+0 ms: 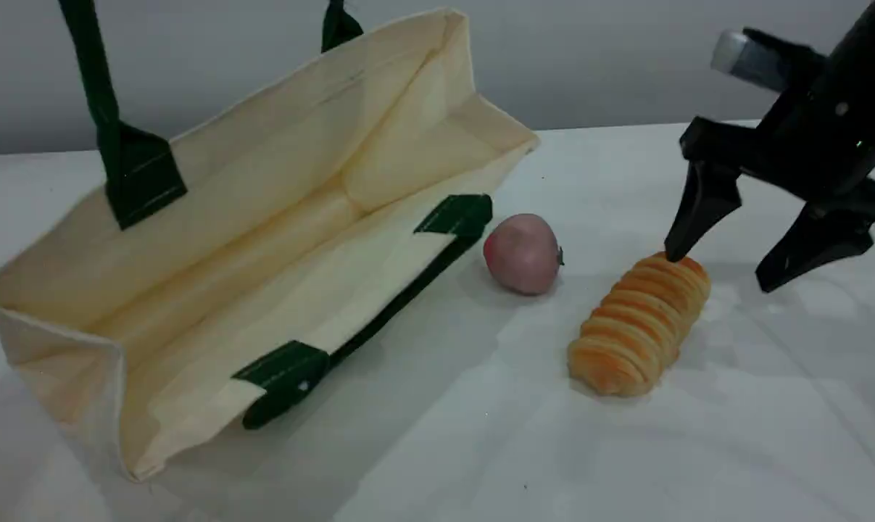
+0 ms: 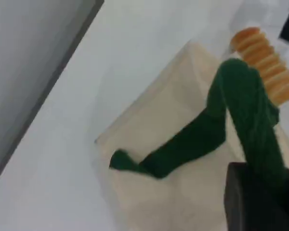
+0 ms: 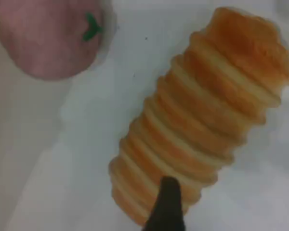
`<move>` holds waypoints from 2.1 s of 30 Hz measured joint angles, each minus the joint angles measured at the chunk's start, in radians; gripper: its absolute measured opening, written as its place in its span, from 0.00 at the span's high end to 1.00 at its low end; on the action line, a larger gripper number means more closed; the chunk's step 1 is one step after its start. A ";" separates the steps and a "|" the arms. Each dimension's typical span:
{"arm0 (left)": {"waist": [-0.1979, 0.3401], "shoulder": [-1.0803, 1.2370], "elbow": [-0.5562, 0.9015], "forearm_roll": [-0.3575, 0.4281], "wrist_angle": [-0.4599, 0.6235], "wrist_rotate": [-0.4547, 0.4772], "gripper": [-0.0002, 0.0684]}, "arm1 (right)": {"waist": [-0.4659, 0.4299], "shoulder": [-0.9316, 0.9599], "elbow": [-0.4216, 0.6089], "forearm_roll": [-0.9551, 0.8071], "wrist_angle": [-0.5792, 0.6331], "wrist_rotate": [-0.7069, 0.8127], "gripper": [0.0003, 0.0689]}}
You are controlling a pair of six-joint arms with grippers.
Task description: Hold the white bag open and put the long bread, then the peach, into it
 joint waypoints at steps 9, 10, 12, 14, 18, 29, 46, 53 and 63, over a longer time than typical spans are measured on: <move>0.000 0.000 0.000 -0.012 0.000 0.012 0.86 | 0.019 0.015 0.000 0.036 -0.043 -0.012 0.15; 0.000 0.000 0.000 -0.013 0.000 0.012 0.86 | 0.032 0.015 0.000 0.038 -0.048 -0.017 0.15; 0.000 0.000 0.000 -0.013 0.000 0.012 0.86 | 0.063 0.015 0.000 0.038 -0.077 -0.019 0.15; 0.000 0.000 0.000 -0.013 0.000 0.012 0.86 | 0.101 0.015 0.000 0.040 -0.113 -0.020 0.15; 0.000 0.000 0.000 -0.013 0.000 0.011 0.86 | 0.142 0.015 0.000 0.041 -0.175 -0.018 0.15; 0.000 0.000 0.000 -0.013 0.000 0.005 0.86 | 0.137 0.074 0.000 -0.019 -0.189 0.090 0.15; 0.000 0.000 0.000 -0.013 0.000 0.008 0.86 | 0.139 0.175 -0.002 0.018 -0.227 0.082 0.19; 0.000 0.000 0.000 -0.013 0.000 0.009 0.86 | 0.140 0.176 -0.001 0.022 -0.231 0.042 0.52; 0.000 0.000 0.000 -0.013 0.000 0.009 0.86 | 0.138 0.144 -0.064 0.016 -0.106 -0.049 0.77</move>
